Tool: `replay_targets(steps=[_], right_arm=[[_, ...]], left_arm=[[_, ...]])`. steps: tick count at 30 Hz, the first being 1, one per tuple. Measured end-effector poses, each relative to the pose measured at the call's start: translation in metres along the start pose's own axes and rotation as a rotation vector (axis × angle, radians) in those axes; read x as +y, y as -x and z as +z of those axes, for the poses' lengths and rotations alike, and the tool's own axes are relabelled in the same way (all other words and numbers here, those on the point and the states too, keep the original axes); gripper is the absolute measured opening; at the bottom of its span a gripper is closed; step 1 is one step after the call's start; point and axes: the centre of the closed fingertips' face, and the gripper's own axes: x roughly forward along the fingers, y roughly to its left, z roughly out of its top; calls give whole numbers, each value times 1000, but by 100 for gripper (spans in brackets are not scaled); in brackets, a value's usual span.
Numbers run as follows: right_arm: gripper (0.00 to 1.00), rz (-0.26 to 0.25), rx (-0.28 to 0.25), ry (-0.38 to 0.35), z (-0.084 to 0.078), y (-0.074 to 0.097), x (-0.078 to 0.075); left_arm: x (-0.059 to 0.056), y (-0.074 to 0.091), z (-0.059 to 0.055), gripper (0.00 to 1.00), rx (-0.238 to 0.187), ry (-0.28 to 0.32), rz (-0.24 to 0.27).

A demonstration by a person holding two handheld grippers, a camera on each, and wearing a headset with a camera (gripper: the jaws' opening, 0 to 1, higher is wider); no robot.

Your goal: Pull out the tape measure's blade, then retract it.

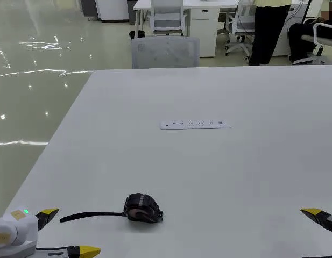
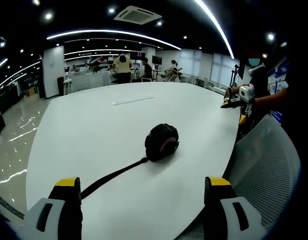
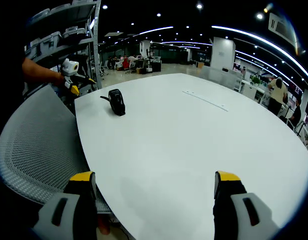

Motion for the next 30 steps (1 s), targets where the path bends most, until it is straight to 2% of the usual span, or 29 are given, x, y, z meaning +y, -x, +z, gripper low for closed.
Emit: replay_targets(steps=[5,11,17,24,30], right_arm=[[100,-4,0,-5,-1,0,-3],[100,-8,2,-6,-1,1,-4],[100,-5,-1,-6,3,-1,-4],[100,12,11,9,6,-9,-4],[100,38,15,24,10,-20,-4]], left_arm=[[0,0,1,100,-1,-1,-6],[-6,-2,3,100,3,-16,-41],[-5,-6,11,100,-15,-5,-56],[-5,-19,11,100,45,-77,-96],[-7,-36,20,100,97,-173,-153]])
